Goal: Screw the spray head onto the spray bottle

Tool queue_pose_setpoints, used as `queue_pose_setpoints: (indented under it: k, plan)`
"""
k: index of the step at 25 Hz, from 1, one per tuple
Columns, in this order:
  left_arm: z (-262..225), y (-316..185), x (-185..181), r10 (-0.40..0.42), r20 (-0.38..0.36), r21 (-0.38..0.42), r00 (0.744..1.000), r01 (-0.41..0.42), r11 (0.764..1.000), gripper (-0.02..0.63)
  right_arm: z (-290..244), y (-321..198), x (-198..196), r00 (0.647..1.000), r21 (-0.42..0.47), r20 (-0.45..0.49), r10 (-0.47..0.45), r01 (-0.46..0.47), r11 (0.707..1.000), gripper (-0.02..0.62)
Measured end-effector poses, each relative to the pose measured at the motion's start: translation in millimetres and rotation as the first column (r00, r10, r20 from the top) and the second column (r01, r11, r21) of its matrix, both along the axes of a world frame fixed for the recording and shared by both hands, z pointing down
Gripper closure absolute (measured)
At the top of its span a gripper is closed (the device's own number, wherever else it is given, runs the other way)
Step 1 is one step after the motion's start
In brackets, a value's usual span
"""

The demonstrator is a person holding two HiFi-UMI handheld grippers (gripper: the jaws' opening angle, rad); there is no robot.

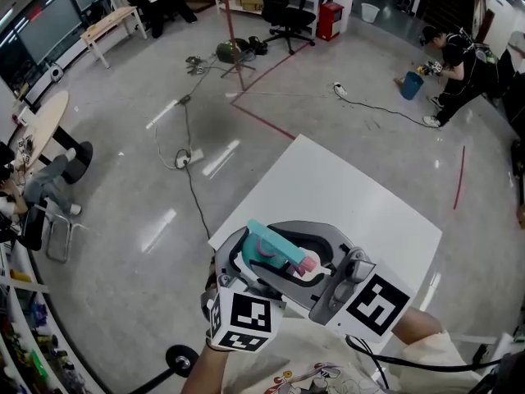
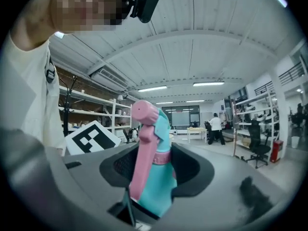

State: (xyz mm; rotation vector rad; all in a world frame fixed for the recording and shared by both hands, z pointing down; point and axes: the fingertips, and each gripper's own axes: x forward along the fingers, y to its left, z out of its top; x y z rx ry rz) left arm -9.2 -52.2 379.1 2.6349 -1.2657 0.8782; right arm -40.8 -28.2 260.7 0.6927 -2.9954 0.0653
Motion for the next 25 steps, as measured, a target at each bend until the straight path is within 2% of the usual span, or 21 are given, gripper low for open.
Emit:
queue_pose_setpoints:
  k: [1,4,8,10,13,16,18,20,23,25]
  plan:
    - [1.4,0.8,-0.6,0.007,0.006,-0.001,1.000,-0.007,1.000,0.187,1.3,3.6,-0.9,1.000,-0.025,0.005,-0.030,0.030,0.999,0.399]
    - [5.4,2.3,1.6,0.039,0.032,-0.008,0.999,-0.038,0.999,0.187,2.2,11.7,4.8,0.993,-0.079,0.029,-0.114,0.116,0.990,0.352]
    - [4.9,4.1,6.6,0.133,-0.013,-0.030,0.991,-0.133,0.991,0.187,1.3,18.3,24.9,0.982,-0.132,0.083,-0.169,0.179,0.975,0.344]
    - [3.6,5.5,-0.4,0.175,-0.041,-0.036,0.984,-0.177,0.984,0.187,-0.4,21.5,29.6,0.977,-0.132,0.091,-0.191,0.202,0.970,0.342]
    - [3.6,8.7,-11.3,0.220,-0.027,-0.034,0.975,-0.221,0.975,0.187,-3.3,24.7,35.0,0.974,-0.122,0.079,-0.214,0.223,0.967,0.342]
    - [0.6,18.0,-8.7,0.299,-0.054,-0.033,0.953,-0.301,0.953,0.187,-4.0,26.9,41.1,0.971,-0.111,0.069,-0.229,0.236,0.966,0.342]
    - [-6.6,28.7,-2.3,0.369,-0.090,-0.027,0.925,-0.373,0.927,0.187,-5.7,29.6,44.4,0.967,-0.103,0.065,-0.246,0.252,0.962,0.342]
    - [-15.3,43.0,3.2,0.453,-0.118,-0.018,0.884,-0.458,0.889,0.187,-8.8,32.5,43.7,0.961,-0.093,0.061,-0.271,0.276,0.957,0.342]
    - [-23.3,67.0,11.8,0.577,-0.139,-0.028,0.805,-0.586,0.810,0.187,-18.8,37.8,39.7,0.946,-0.066,0.069,-0.317,0.321,0.945,0.344]
    - [-25.1,80.4,17.6,0.646,-0.144,-0.043,0.750,-0.657,0.753,0.187,-24.2,44.3,35.3,0.926,-0.045,0.067,-0.372,0.375,0.926,0.344]
